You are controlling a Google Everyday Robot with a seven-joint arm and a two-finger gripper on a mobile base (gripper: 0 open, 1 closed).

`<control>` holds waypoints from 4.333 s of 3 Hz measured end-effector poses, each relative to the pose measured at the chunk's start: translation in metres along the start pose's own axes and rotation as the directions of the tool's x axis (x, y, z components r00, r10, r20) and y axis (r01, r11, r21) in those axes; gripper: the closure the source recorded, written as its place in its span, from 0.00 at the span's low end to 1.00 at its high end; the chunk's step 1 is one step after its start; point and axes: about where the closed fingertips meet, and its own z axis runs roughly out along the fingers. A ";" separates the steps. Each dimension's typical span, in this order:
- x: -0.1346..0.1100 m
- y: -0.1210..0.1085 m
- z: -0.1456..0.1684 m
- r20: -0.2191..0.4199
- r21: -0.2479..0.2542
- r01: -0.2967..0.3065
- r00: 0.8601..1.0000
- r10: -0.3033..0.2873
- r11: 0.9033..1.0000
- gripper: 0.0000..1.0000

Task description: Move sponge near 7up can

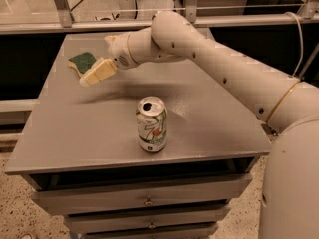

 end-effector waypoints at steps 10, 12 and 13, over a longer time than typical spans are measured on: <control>0.077 0.008 -0.237 -0.185 0.084 0.095 0.980 -0.078 0.992 1.00; 0.105 0.061 -0.300 -0.226 -0.040 0.120 0.966 -0.126 0.992 1.00; 0.117 0.084 -0.304 -0.219 -0.123 0.123 0.964 -0.148 0.985 1.00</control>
Offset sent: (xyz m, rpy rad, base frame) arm 0.0459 0.0142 -0.0456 0.0217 -0.0004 -0.1319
